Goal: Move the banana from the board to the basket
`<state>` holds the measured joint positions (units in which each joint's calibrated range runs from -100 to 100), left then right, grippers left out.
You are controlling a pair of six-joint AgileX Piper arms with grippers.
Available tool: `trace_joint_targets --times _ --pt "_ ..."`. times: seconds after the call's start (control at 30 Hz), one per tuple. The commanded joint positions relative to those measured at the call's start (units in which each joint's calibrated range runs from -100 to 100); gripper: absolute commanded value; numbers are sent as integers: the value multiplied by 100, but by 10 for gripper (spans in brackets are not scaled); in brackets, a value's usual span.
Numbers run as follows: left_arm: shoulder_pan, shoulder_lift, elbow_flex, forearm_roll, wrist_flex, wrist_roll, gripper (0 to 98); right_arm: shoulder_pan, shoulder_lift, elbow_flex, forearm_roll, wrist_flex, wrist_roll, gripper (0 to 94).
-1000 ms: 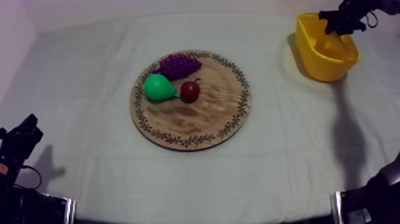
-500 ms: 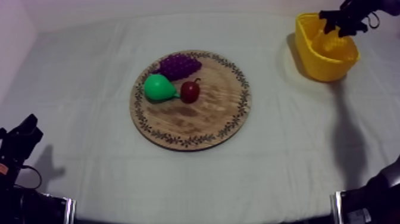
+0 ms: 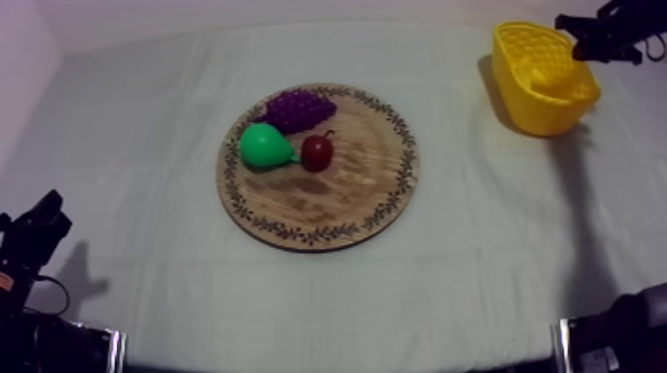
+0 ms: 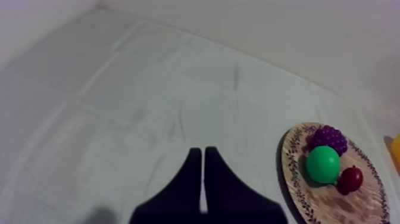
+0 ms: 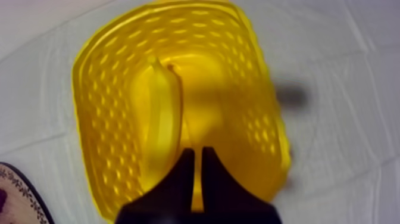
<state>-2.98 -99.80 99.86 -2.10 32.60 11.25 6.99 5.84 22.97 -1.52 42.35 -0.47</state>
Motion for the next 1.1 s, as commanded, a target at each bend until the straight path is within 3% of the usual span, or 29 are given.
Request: trace_joint_targets --times 0.0,0.2,0.47,0.63,0.83,1.07 --pt "-3 -3 3 2 -2 0 1 26 -780 1103 -24 -364 -8 8" --pt "-3 -3 3 2 -2 0 1 48 -2337 2827 17 -992 5 6" --pt "-3 -3 3 2 -2 0 1 -66 -4569 4754 83 -1222 18 6" --pt "-3 -3 3 2 -2 0 1 -255 -6100 5820 248 -1139 -64 6" --pt "-3 -3 3 2 -2 0 1 -315 -7757 6626 244 -721 25 6" --pt "-3 -3 3 2 -2 0 1 -526 -9025 7232 525 -371 -210 6"
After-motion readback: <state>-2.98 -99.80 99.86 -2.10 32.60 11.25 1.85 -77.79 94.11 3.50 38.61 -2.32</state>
